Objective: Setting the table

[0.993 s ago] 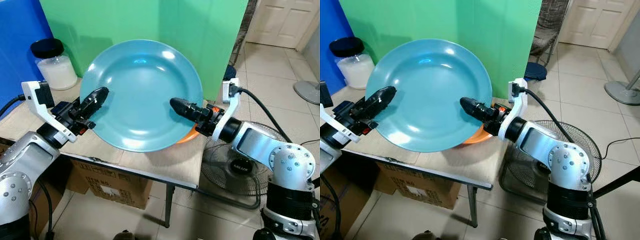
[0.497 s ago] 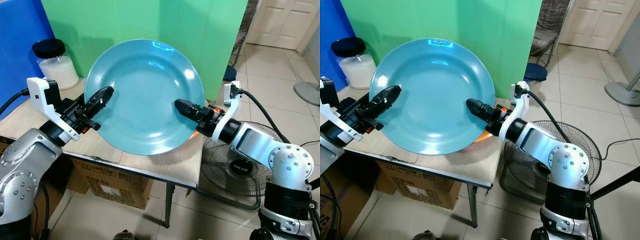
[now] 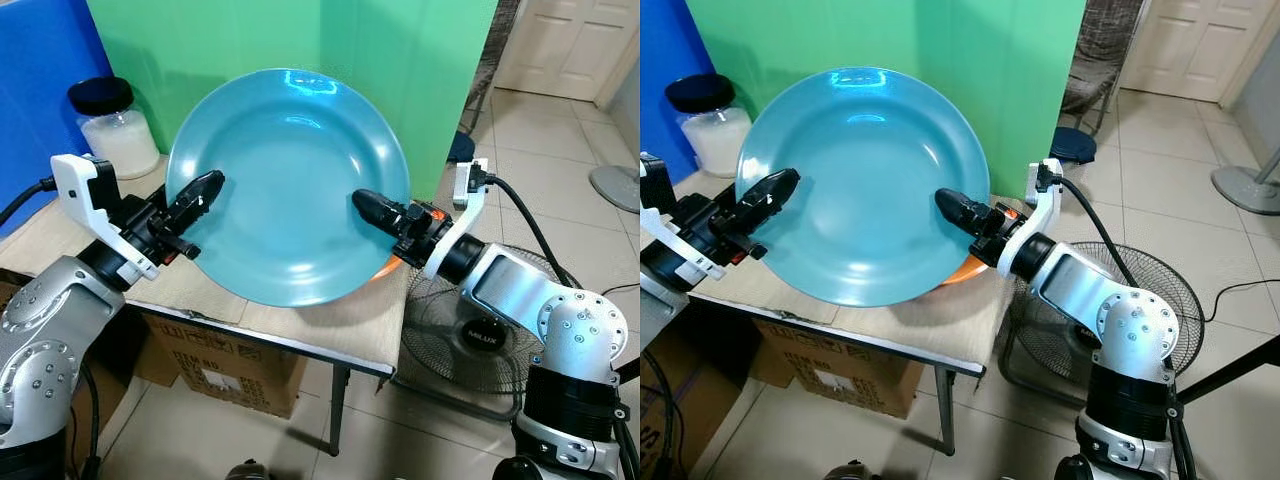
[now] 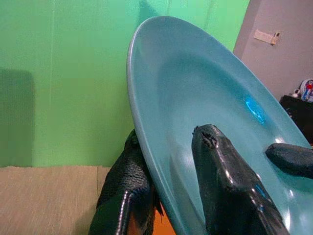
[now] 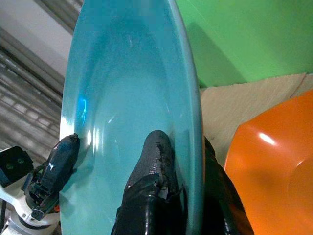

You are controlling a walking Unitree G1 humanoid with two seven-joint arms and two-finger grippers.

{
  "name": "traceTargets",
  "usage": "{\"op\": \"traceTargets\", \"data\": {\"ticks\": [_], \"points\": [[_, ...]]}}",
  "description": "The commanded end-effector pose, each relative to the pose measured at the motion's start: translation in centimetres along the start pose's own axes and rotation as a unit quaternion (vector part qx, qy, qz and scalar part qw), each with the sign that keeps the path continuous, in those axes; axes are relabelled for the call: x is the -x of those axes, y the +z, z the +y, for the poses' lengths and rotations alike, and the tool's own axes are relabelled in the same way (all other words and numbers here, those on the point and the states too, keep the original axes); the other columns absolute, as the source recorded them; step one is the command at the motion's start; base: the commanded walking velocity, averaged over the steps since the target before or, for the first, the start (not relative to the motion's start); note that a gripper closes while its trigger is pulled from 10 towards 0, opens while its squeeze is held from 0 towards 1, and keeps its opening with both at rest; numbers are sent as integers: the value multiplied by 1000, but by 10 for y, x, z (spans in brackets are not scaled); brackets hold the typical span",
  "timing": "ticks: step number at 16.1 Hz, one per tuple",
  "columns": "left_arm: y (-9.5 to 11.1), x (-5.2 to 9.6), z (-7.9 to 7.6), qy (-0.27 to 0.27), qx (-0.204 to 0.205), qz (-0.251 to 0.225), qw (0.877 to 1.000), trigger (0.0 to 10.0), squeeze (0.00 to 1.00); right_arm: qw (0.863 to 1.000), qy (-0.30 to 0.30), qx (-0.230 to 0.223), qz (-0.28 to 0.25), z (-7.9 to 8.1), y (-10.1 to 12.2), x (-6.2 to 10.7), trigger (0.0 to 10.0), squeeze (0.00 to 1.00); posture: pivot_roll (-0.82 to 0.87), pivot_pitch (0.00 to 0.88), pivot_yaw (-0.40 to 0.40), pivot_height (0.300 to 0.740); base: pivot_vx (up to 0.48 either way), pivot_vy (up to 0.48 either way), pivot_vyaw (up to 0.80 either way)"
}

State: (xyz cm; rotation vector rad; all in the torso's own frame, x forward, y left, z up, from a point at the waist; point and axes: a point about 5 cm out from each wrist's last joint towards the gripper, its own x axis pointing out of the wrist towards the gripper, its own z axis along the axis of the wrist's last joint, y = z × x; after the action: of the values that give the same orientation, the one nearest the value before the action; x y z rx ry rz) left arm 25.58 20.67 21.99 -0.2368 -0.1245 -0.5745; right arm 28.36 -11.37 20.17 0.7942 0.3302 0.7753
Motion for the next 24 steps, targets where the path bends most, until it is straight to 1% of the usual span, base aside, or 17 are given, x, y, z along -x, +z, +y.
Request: {"op": "traceTargets", "data": {"ticks": [1, 4, 7, 8, 9, 12, 13, 14, 15, 16, 17, 18, 19, 20, 21, 23, 24], "points": [[7, -3, -1, 0, -7, -17, 1000, 10000, 1000, 1000, 0, 2, -9, 1, 4, 2, 0, 0, 138, 0, 35, 740, 0, 0, 0], [9, -1, 3, 11, -11, -27, 1000, 10000, 1000, 1000, -14, 0, -21, -3, 8, 5, 0, 0, 140, 0, 32, 740, 0, 0, 0], [19, 4, 4, 23, -11, -61, 998, 10000, 1000, 998, -45, 0, -44, -12, 15, 10, 0, 0, 145, 0, 23, 740, 0, 0, 0], [23, 4, 2, 19, -7, -76, 997, 10000, 0, 997, -55, 4, -49, -14, 17, 12, 0, 0, 147, 0, 19, 740, 0, 0, 0], [29, 4, -1, 13, -3, -95, 995, 10000, 0, 996, -70, 13, -49, -17, 19, 14, 0, 0, 147, 0, 17, 740, 0, 0, 0], [35, 4, -2, 20, -6, -111, 994, 10000, 0, 993, -90, 25, -66, -20, 23, 17, 0, 0, 146, 0, 16, 740, 0, 0, 0], [37, 5, -1, 35, -23, -109, 993, 10000, 0, 986, -116, 74, -94, -20, 31, 22, 0, 0, 140, 0, 19, 740, 0, 0, 0], [39, 7, 1, 54, -47, -106, 992, 10000, 0, 974, -143, 139, -106, -19, 36, 28, 0, 0, 132, 0, 21, 740, 0, 0, 0], [42, 8, 3, 66, -56, -108, 990, 10000, 0, 967, -153, 172, -107, -18, 37, 30, 0, 0, 133, 0, 21, 740, 0, 0, 0], [50, 4, 0, 70, -71, -114, 988, 10000, 0, 961, -150, 188, -136, -12, 39, 37, 0, 0, 133, 0, 20, 740, 0, 0, 0], [51, 0, -3, 70, -80, -115, 988, 10000, 0, 958, -151, 191, -151, -9, 41, 40, 0, 0, 131, 0, 20, 740, 0, 0, 0], [48, -11, -13, 67, -110, -107, 986, 10000, 0, 951, -150, 202, -182, -1, 42, 46, 0, 0, 130, 0, 21, 740, 0, 0, 0], [39, -20, -23, 66, -126, -93, 986, 10000, 0, 944, -148, 212, -207, 5, 42, 50, 0, 0, 125, 0, 24, 740, 0, 0, 0], [33, -25, -28, 60, -127, -83, 987, 10000, 0, 941, -151, 212, -216, 6, 40, 51, 4118, 0, 124, 0, 24, 740, 0, 0, 0], [15, -33, -42, 40, -145, -53, 987, 10000, 0, 931, -160, 241, -225, 9, 35, 54, 10000, 0, 116, 0, 26, 740, 0, 0, 0], [-6, -40, -53, 26, -140, -8, 990, 10000, 0, 909, -180, 301, -225, 13, 32, 60, 10000, 0, 94, 0, 36, 740, 0, 0, 0], [-20, -44, -57, 36, -142, 9, 989, 10000, 0, 898, -200, 323, -221, 14, 27, 62, 10000, 0, 79, 0, 44, 740, 0, 0, -800]]}}
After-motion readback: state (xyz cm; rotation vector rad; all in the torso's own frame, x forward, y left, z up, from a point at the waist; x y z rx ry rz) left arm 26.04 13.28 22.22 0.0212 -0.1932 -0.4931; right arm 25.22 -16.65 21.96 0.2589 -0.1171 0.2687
